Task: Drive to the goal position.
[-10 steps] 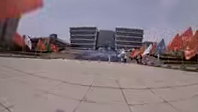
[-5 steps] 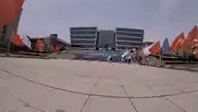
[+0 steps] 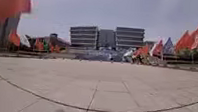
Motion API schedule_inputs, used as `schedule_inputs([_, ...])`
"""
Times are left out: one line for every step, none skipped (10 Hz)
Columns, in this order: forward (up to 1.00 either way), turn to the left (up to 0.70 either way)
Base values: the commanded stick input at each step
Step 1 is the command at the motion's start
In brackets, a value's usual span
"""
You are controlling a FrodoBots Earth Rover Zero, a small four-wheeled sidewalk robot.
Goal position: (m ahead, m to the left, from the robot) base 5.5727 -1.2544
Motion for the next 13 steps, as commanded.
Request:
schedule_inputs([1.0,-0.01])
schedule_inputs([1.0,-0.01])
schedule_inputs([1.0,-0.01])
schedule_inputs([1.0,-0.01])
schedule_inputs([1.0,-0.01])
schedule_inputs([1.0,-0.01])
schedule_inputs([1.0,-0.01])
schedule_inputs([1.0,-0.01])
schedule_inputs([1.0,-0.01])
schedule_inputs([1.0,-0.01])
schedule_inputs([1.0,-0.01])
schedule_inputs([1.0,-0.01])
schedule_inputs([1.0,-0.01])
